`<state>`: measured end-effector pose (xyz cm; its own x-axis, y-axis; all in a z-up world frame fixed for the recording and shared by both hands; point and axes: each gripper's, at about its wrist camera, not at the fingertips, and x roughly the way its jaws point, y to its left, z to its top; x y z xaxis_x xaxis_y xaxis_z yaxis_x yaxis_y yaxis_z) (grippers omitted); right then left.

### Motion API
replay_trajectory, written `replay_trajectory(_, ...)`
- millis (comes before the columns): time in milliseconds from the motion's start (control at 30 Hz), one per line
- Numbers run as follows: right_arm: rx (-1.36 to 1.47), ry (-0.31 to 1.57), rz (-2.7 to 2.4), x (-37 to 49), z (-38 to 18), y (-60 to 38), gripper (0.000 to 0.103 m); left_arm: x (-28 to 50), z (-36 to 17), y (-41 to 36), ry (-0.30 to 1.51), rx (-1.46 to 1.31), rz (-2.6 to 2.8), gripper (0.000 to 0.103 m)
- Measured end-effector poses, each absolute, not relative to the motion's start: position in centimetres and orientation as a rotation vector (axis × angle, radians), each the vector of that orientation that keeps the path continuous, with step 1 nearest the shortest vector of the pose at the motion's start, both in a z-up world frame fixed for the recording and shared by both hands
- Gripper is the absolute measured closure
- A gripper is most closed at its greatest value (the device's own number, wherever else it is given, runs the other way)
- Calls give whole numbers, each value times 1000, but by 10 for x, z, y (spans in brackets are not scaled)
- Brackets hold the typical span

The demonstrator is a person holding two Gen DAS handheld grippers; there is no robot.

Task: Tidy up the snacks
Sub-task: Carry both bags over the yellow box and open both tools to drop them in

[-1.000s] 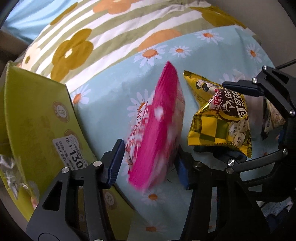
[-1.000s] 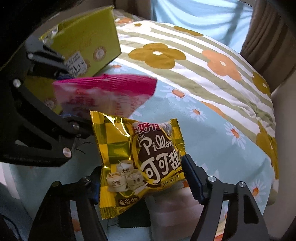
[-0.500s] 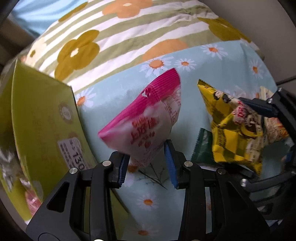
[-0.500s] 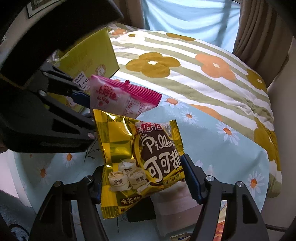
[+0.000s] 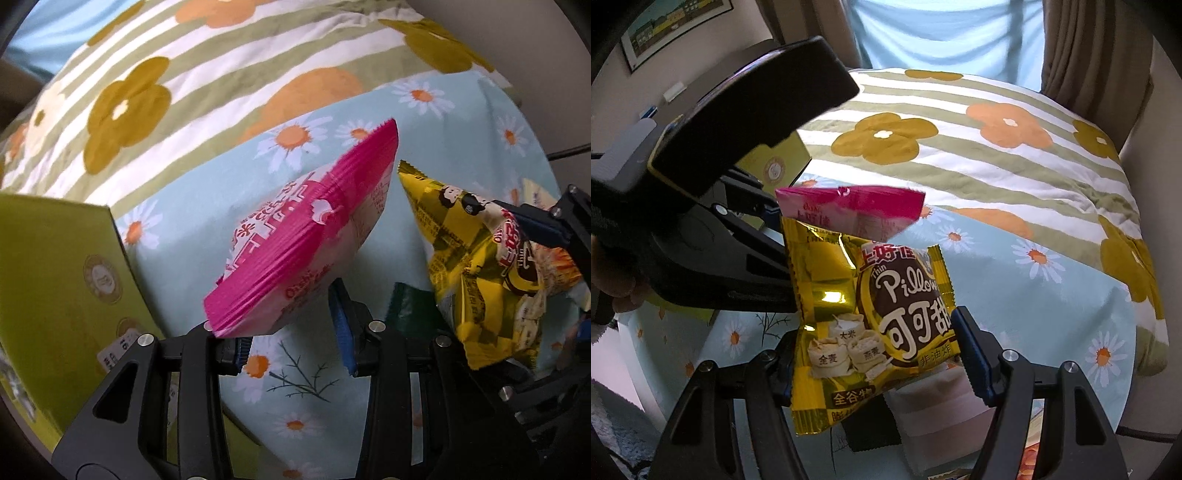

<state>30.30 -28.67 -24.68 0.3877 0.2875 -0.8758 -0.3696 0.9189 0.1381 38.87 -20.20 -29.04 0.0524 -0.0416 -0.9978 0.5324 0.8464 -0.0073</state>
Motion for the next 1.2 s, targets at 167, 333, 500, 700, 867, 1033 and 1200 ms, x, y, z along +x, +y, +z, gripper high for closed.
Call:
replay_trajectory(167,-52,1087,411,303,-242,-291,38,389,-282,-208,1439,490,-492,49)
replay_trajectory(333,-43,1087,406,302,-242,-296,41,399,-280,-211,1395,530,-496,15)
replay_trajectory(500,-32,1077,388,298,-238,-303,41,405,-286,-219,1395,562,-534,15)
replay_trajectory(700,-21,1069,378,294,-235,-310,41,409,-293,-229,1411,603,-559,16)
replay_trajectory(867,-12,1063,379,292,-232,-312,41,403,-300,-238,1416,658,-578,40)
replay_trajectory(1033,-12,1058,377,291,-232,-311,41,401,-304,-238,1405,694,-555,56)
replay_trajectory(1200,-14,1049,368,290,-229,-312,41,398,-294,-235,1381,660,-559,57)
